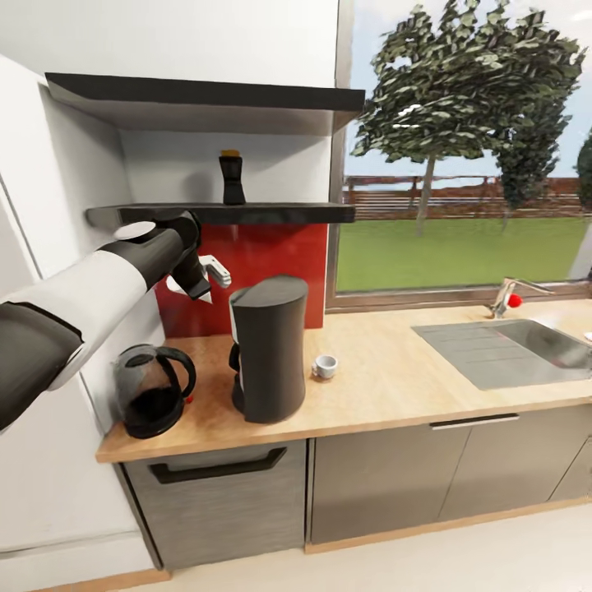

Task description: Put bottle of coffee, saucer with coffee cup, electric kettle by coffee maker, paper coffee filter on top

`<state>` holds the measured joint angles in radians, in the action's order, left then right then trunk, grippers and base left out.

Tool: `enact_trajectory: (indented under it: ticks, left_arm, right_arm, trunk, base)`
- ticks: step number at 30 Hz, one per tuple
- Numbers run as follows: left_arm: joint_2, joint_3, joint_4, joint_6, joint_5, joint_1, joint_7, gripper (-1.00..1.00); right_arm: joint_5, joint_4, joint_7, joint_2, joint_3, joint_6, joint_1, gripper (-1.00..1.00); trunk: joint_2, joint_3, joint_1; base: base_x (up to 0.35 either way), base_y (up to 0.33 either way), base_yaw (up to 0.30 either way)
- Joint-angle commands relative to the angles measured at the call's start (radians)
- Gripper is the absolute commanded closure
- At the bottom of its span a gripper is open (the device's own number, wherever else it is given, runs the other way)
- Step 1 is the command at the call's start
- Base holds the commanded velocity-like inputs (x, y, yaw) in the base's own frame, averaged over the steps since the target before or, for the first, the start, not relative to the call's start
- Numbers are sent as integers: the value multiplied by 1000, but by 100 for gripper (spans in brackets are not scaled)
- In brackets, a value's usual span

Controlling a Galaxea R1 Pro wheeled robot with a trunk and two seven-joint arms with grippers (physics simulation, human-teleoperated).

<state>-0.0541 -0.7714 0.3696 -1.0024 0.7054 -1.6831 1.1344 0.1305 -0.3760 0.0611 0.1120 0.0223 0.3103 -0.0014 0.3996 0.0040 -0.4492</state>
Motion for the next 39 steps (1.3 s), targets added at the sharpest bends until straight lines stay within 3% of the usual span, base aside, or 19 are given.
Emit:
enact_trajectory:
  ticks: [1, 10, 17, 25, 33, 36, 37, 39]
  left_arm:
    - [-1, -2, 3, -2, 11, 0, 10, 100]
    - [-8, 3, 53, 0, 10, 6, 16, 100]
    - [3, 11, 57, 3, 3, 5, 16, 100]
    - [1, 56, 55, 7, 1, -6, 28, 100]
    - [-32, 101, 41, 30, 8, -40, 67, 100]
    - [-31, 118, 42, 32, 12, -39, 82, 100]
    - [-30, 127, 42, 32, 13, -38, 254, 100]
    - [-28, 125, 43, 33, 14, -37, 265, 100]
  right_arm:
    - [9, 0, 6, 0, 2, 1, 0, -100]
    - [8, -6, 8, -4, 3, 3, -2, -100]
    - [9, 2, 8, -3, 2, 2, -4, -100]
    - [8, 6, 8, 6, 2, 1, -5, -100]
    - [8, 7, 8, 6, 2, 1, -5, -100]
    - [8, 7, 7, 7, 2, 1, -5, -100]
    - [8, 7, 8, 7, 2, 1, -5, -100]
    - [8, 7, 8, 7, 2, 1, -5, -100]
  trunk:
    - [0, 0, -1]
    - [0, 0, -1]
    - [0, 0, -1]
    - [0, 0, -1]
    - [0, 0, -1]
    - [0, 0, -1]
    - [0, 0, -1]
    - [0, 0, -1]
  base:
    - [260, 188, -160]
    - [68, 49, -29]
    - [0, 0, 0]
    - [60, 120, 0]
    - [124, 173, 0]
    - [14, 17, -63]
    - [5, 6, -190]
    - [3, 3, -235]
